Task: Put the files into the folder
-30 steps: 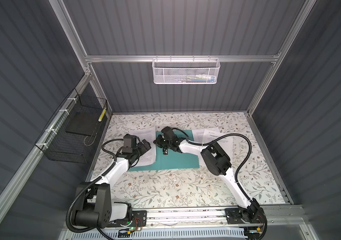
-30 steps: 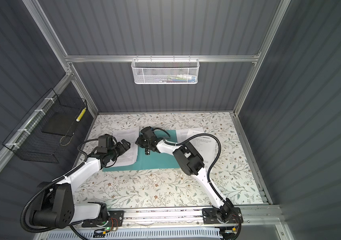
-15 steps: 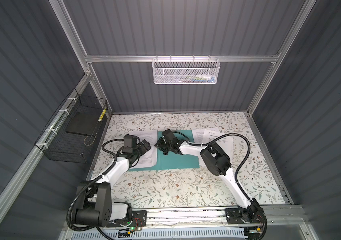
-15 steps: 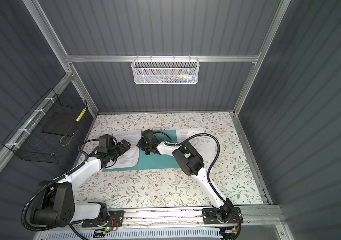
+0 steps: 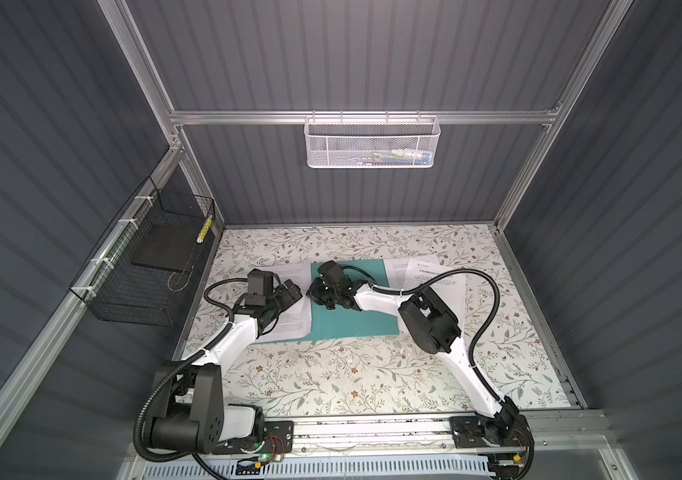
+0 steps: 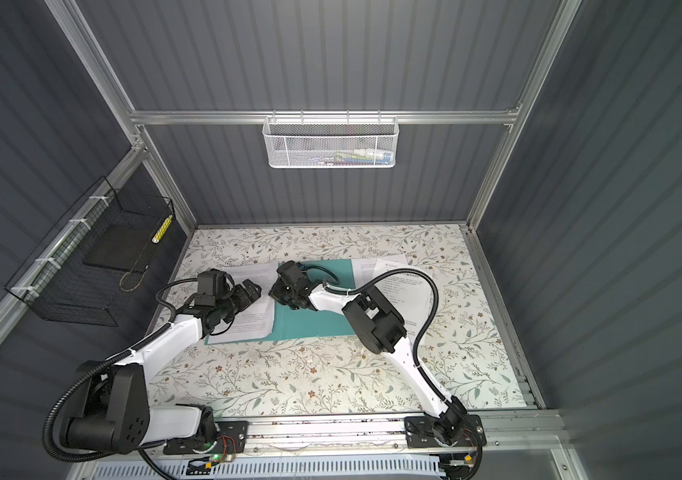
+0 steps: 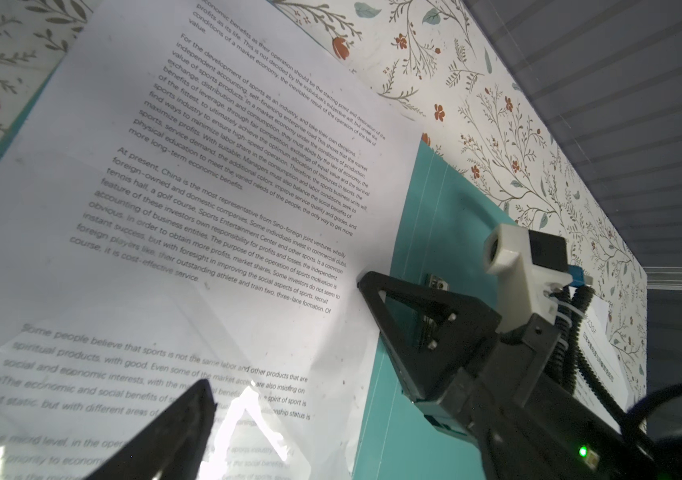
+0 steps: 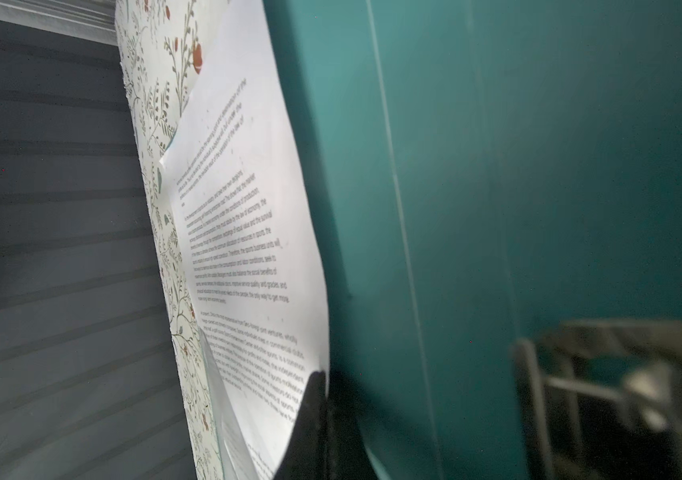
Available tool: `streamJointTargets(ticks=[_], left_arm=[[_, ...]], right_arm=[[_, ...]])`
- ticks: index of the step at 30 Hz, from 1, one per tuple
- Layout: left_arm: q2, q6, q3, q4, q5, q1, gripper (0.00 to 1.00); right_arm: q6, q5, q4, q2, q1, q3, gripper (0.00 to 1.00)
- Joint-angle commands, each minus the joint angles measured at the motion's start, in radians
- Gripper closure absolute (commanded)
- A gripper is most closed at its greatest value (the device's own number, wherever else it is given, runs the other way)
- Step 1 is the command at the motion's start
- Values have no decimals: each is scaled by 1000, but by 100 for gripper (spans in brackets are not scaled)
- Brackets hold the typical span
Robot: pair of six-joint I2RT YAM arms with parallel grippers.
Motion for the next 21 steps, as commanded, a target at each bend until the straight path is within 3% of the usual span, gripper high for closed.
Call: streamJointTargets(ticks=[1, 16, 18, 21], left_arm=[[14, 0, -17, 2, -10, 6, 3], [26, 0, -24, 14, -2, 6, 3], [26, -2, -22, 20, -3, 6, 3], [28, -4, -15, 36, -8, 6, 3]], right_arm=[[20, 47, -118, 7, 24, 37, 100], [61, 45, -51, -73, 33, -88, 100], [28, 27, -41, -82, 29, -85, 78], [-18, -2, -30, -114, 17, -103, 57]])
